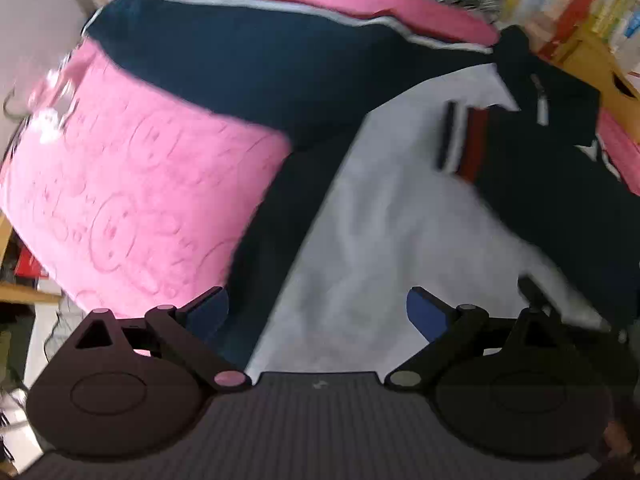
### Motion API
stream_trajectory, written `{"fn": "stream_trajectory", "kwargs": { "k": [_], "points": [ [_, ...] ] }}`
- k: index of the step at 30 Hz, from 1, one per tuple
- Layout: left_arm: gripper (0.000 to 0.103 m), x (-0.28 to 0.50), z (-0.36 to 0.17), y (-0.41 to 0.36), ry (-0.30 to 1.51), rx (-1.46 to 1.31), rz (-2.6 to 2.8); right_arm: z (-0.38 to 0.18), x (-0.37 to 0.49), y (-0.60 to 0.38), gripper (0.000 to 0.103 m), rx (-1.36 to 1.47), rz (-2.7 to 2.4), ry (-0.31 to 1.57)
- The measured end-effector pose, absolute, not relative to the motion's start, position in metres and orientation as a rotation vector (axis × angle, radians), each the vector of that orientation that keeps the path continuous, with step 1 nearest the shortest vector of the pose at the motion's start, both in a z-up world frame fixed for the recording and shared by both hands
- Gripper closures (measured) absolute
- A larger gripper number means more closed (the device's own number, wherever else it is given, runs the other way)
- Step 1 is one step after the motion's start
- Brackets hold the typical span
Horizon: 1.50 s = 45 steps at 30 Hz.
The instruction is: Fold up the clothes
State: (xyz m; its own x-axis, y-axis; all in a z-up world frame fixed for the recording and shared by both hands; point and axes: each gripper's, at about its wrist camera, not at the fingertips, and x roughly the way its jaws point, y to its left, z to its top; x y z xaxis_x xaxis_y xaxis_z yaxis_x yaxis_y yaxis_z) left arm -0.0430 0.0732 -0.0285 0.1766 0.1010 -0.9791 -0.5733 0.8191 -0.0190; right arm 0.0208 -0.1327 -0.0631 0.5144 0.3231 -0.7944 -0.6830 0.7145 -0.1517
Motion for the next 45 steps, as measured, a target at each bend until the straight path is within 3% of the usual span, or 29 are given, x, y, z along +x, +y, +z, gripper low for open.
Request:
{"fn": "stream_trajectory", "kwargs": {
  "k": [3, 5, 7, 11, 17, 20, 21, 22, 23, 28, 36, 41, 45],
  "points": [
    [0.006, -0.057, -0.035, 0.094, 1.329, -0.453, 0.501, -0.072, 0.044, -0.092, 0.000, -0.476, 0.644, 0.810],
    [0.006, -0.065, -0.038, 0.106, 1.332, -0.451, 0.506, -0.083, 0.059, -0.062, 0.007, -0.477, 0.643, 0.829],
    [0.006, -0.074, -0.040, 0.121, 1.331, -0.455, 0.515, -0.096, 0.077, -0.035, 0.077, -0.457, 0.622, 0.908],
    [0.006, -0.088, -0.047, 0.152, 1.335, -0.493, 0.544, -0.078, 0.093, -0.002, 0.084, -0.367, 0.593, 0.881],
    [0.006, -0.097, -0.051, 0.191, 1.332, -0.540, 0.564, -0.084, 0.090, 0.058, 0.081, -0.373, 0.659, 0.886],
    [0.006, -0.095, -0.051, 0.204, 1.321, -0.535, 0.561, -0.097, 0.080, 0.074, 0.071, -0.440, 0.640, 0.877],
    [0.005, -0.094, -0.051, 0.208, 1.319, -0.536, 0.560, -0.095, 0.079, 0.074, 0.059, -0.435, 0.643, 0.887],
    [0.005, -0.093, -0.053, 0.213, 1.321, -0.543, 0.560, -0.092, 0.077, 0.074, 0.039, -0.428, 0.646, 0.898],
    [0.005, -0.092, -0.055, 0.217, 1.323, -0.549, 0.560, -0.087, 0.074, 0.069, 0.032, -0.405, 0.647, 0.905],
    [0.005, -0.084, -0.059, 0.227, 1.315, -0.572, 0.529, -0.058, 0.042, 0.027, 0.017, -0.375, 0.627, 0.875],
    [0.005, -0.053, -0.041, 0.179, 1.277, -0.471, 0.424, -0.041, 0.020, -0.094, 0.013, -0.418, 0.413, 0.902],
    [0.005, -0.037, -0.027, 0.120, 1.273, -0.391, 0.329, -0.017, 0.013, -0.176, 0.013, -0.297, 0.302, 0.920],
    [0.004, -0.033, -0.017, 0.059, 1.268, -0.308, 0.218, -0.003, -0.004, -0.213, 0.006, -0.292, 0.316, 0.887]
  ]
}}
